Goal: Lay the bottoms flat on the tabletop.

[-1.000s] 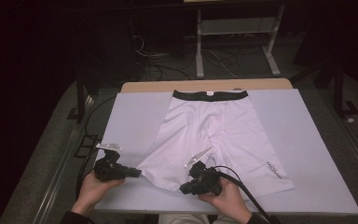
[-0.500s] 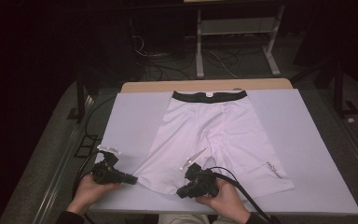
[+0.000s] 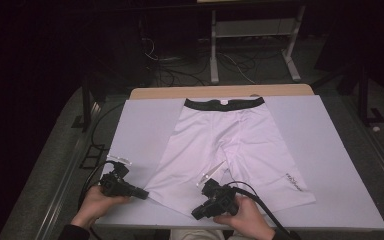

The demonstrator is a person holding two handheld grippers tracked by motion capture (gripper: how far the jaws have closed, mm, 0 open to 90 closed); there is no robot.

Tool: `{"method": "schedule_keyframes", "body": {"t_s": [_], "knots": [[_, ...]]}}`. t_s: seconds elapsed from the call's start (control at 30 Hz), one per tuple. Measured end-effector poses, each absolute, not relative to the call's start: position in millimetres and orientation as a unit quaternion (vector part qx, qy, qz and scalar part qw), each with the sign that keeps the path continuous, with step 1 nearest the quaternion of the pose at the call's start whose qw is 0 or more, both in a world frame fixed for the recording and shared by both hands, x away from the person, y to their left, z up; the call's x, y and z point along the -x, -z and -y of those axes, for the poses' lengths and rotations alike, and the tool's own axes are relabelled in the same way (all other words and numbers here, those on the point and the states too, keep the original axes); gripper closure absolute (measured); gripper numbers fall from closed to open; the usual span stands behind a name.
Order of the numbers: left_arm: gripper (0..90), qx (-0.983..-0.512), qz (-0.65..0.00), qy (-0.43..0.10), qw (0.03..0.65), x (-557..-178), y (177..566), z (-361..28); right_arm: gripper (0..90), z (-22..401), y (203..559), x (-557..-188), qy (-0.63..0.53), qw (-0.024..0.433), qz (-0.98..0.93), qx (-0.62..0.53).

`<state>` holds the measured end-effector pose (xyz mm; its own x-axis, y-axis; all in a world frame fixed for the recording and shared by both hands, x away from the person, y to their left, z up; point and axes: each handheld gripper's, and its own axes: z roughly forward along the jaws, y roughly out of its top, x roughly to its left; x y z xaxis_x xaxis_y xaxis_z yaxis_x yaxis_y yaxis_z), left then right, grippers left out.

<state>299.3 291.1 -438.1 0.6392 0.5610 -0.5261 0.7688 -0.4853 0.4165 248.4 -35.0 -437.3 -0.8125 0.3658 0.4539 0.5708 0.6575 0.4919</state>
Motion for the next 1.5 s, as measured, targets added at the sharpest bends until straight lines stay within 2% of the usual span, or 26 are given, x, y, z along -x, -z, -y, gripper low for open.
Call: {"method": "schedule_keyframes", "body": {"t_s": [0.07,0.17,0.43,0.77,0.83,0.97,1.1,1.23,1.5], "knots": [[84.9,-0.845,-0.393,0.162,0.325,-299,435,-291,83.0,34,438,-247,0.317,0.155,0.899,0.259],[73.5,-0.845,-0.384,0.158,0.336,-297,429,-289,79.3,39,434,-247,0.323,0.148,0.897,0.264],[42.2,-0.846,-0.365,0.115,0.37,-296,411,-280,60.6,65,415,-247,0.352,0.092,0.891,0.272],[27.5,-0.84,-0.342,0.094,0.41,-299,395,-267,36.8,96,399,-254,0.378,0.045,0.878,0.289],[24.3,-0.839,-0.337,0.086,0.419,-300,392,-263,28.0,101,396,-256,0.383,0.037,0.874,0.295],[16.4,-0.835,-0.333,0.074,0.431,-303,387,-256,17.5,112,392,-259,0.389,0.017,0.867,0.31],[12.5,-0.834,-0.323,0.067,0.442,-305,383,-246,13.6,123,388,-262,0.398,0.001,0.859,0.322],[2.1,-0.84,-0.313,0.047,0.441,-306,380,-237,0.8,135,384,-264,0.397,-0.019,0.855,0.334],[0.0,-0.828,-0.307,0.026,0.47,-309,378,-229,0.0,164,381,-270,0.401,-0.036,0.842,0.36]]}}
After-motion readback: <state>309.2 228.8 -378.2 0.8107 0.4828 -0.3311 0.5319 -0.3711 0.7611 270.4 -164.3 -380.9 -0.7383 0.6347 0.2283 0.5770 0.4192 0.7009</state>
